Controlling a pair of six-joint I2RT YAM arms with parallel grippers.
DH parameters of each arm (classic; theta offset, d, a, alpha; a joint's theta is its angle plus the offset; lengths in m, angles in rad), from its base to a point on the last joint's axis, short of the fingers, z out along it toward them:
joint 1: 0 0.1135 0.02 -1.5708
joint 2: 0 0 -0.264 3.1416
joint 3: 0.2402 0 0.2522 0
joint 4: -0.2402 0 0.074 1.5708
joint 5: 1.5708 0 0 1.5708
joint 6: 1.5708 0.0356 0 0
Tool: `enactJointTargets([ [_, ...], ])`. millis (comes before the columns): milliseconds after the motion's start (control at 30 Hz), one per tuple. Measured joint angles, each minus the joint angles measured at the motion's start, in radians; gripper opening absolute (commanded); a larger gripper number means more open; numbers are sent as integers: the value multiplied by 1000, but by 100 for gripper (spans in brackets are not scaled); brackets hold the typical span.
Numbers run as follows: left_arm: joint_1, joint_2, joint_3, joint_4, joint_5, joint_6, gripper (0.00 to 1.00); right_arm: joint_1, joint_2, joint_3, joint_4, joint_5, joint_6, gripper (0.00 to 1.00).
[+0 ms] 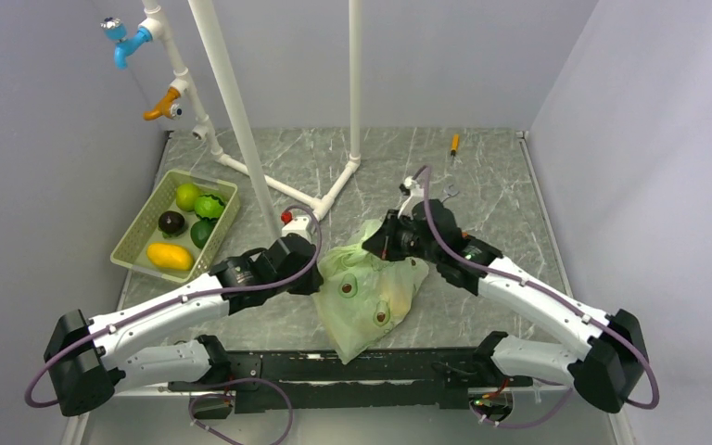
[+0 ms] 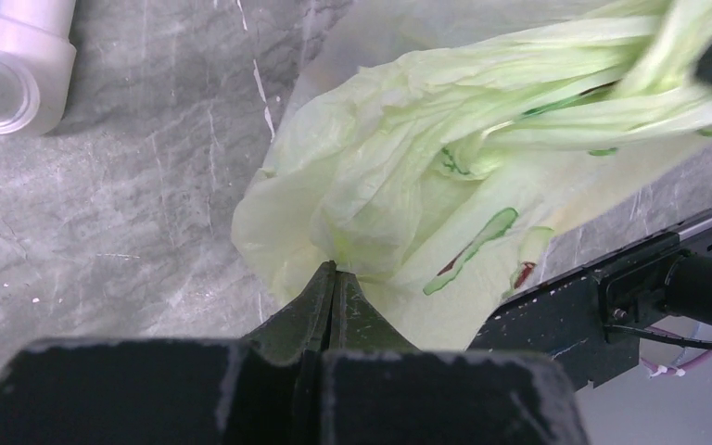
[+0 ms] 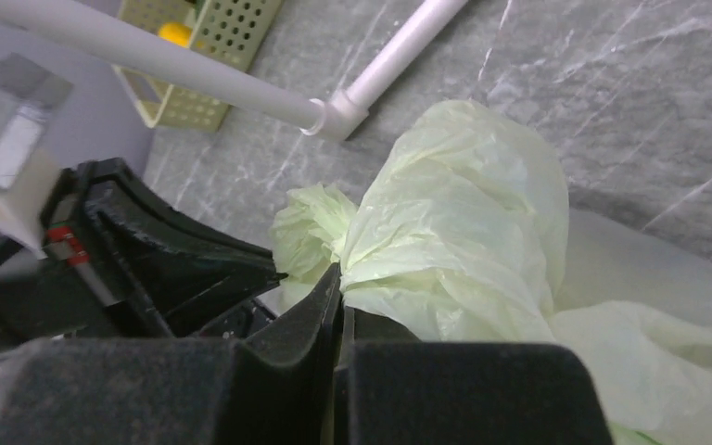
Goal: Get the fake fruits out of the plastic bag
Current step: Untie the plastic bag at the center of the board.
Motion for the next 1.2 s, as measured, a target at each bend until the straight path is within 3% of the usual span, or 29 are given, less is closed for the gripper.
enactJointTargets([
  [267, 14, -29, -38, 7, 1, 14, 0, -159, -31, -40, 20, -330, -15, 0],
  [467, 21, -65, -85, 18, 8, 21, 1, -208, -101, -121, 14, -426, 32, 0],
  [500, 21, -74, -90, 18, 9, 21, 6, -209, -113, -120, 10, -431, 31, 0],
  [700, 23, -114, -99, 12, 34, 59, 58, -208, -161, -111, -25, -439, 10, 0],
  [833, 26, -116, -66, -24, 61, 101, 84, -209, -164, -111, -25, -466, -3, 0],
  [967, 26, -109, 42, -63, 92, 167, 92, -209, -165, -109, -35, -472, -39, 0],
  [1200, 89, -32, 238, -28, 187, 380, 93, -209, -165, -107, -43, -487, -78, 0],
])
